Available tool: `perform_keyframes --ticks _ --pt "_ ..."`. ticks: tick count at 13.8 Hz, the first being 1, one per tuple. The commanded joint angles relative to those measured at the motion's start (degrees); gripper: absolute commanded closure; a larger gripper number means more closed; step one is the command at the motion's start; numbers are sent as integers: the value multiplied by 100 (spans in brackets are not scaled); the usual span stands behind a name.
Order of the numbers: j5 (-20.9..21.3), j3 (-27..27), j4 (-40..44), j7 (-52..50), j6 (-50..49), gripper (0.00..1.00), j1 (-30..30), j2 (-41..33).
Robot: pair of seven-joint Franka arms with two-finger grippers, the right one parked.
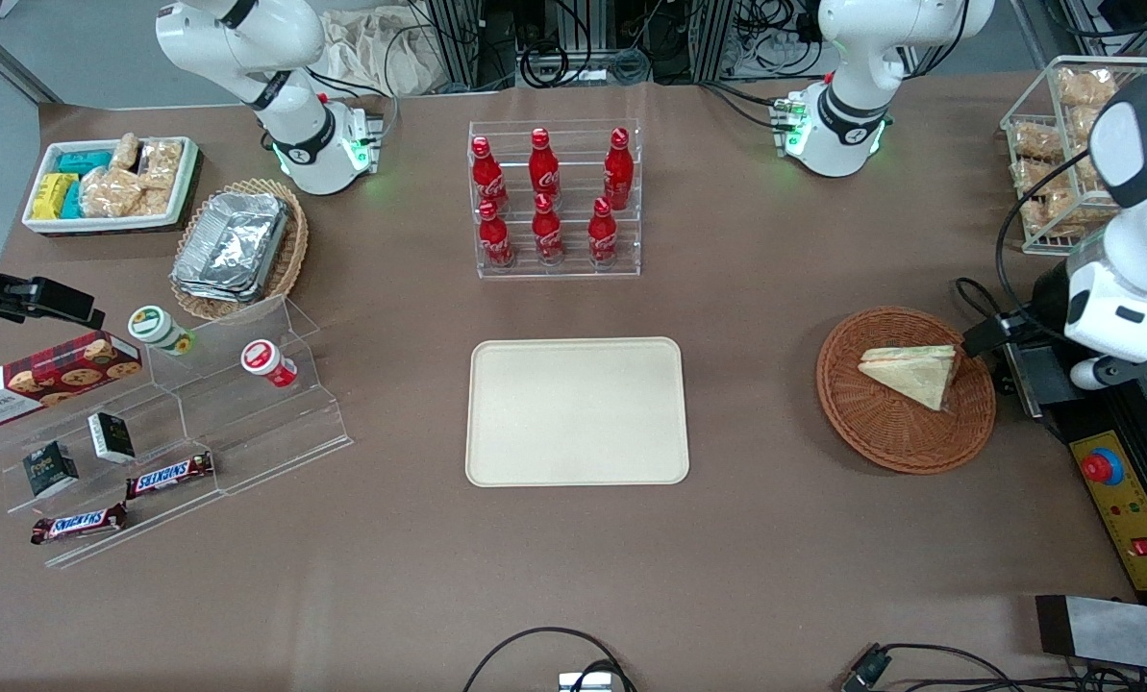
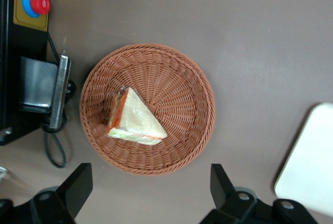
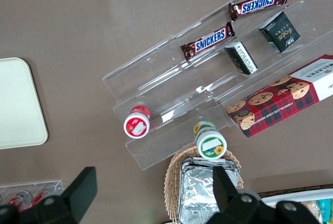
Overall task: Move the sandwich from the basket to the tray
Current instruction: 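Move the left gripper over the wrapped sandwich in the wicker basket, then lower the open left gripper and close it on the sandwich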
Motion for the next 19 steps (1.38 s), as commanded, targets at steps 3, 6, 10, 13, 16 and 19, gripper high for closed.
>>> perform_keyframes --ticks 3,6,10,13,16,19 --pt "-78 33 -1168 -923 1207 0 12 -190" --pt "-130 33 -1845 -1241 1876 0 240 -303" --pt "-342 33 -2023 -1496 1904 0 460 -243" --pt "-386 121 -2189 -1646 2053 0 469 -225" --pt "-570 174 -2391 -1769 2378 0 592 -172" --pt "-780 174 -2742 -1812 2913 0 654 -163"
